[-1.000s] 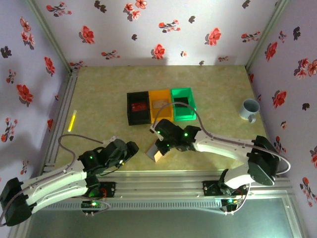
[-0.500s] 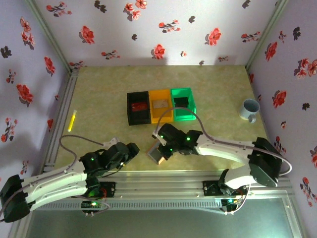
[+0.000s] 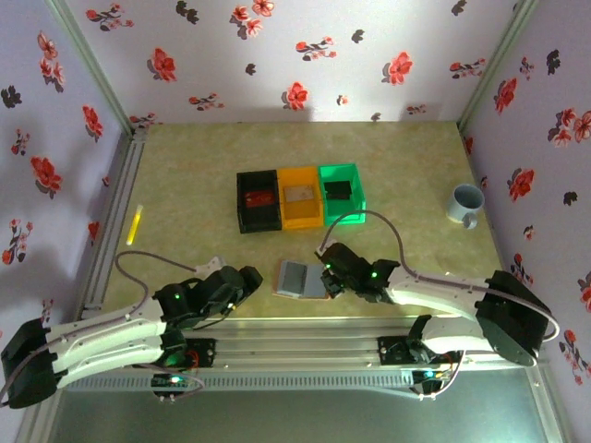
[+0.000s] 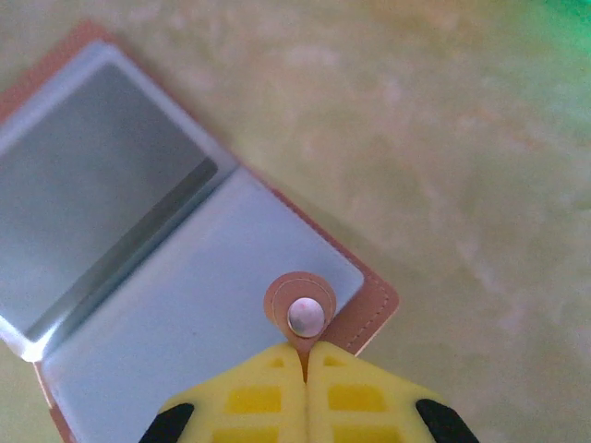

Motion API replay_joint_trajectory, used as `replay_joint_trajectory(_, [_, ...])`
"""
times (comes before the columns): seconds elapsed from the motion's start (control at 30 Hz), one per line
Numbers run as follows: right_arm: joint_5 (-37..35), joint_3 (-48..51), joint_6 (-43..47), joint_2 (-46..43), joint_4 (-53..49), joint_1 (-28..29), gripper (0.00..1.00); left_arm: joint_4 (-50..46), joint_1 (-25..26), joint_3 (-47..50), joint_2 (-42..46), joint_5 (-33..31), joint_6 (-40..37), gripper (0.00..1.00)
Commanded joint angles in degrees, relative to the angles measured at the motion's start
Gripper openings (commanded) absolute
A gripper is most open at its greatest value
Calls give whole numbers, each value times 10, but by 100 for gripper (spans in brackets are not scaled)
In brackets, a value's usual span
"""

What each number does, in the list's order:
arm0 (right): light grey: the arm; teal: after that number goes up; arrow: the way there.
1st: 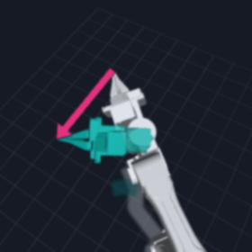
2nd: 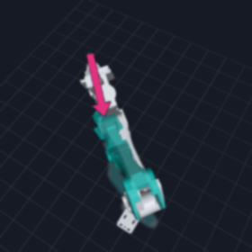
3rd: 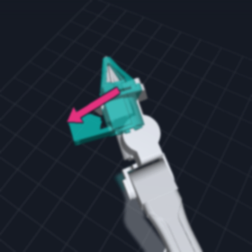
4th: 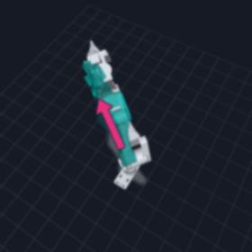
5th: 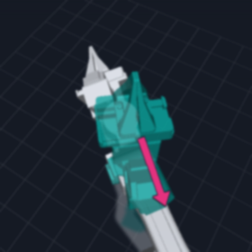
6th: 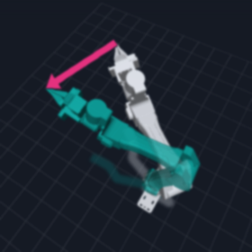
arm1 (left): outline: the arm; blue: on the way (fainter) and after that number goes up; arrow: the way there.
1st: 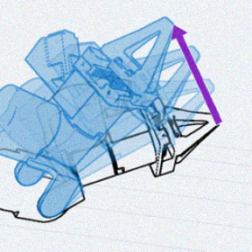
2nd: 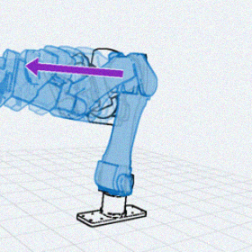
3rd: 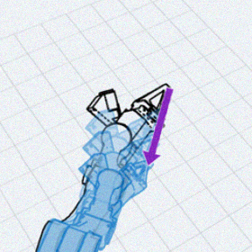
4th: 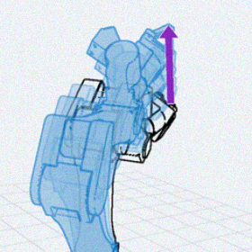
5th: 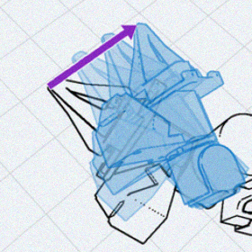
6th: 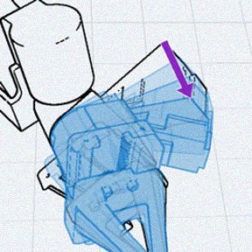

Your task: Take the credit cards out of the card holder

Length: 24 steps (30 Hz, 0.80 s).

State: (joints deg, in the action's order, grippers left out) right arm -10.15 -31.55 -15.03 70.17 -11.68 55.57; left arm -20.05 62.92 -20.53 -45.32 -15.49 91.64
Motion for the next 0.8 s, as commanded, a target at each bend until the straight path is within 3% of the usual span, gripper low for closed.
replay_joint_trajectory(0.0, [7,1,5,-10,62,-24,0,5,9,9,-2,-24,15,81])
replay_joint_trajectory(0.2, [85,-24,17,29,69,-78,0,8,20,9,-11,-32,19,81])
replay_joint_trajectory(0.4, [93,-44,11,50,52,-94,0,-5,24,-6,-32,-34,10,81])
replay_joint_trajectory(0.43, [90,-42,6,47,51,-96,2,-10,24,-12,-37,-33,7,81])
replay_joint_trajectory(0.6, [75,-27,-27,0,35,-99,30,-34,24,-37,-59,-33,-22,82])
replay_joint_trajectory(0.77, [63,-21,-63,-68,-3,-100,37,-28,24,-56,-69,-31,-60,82])
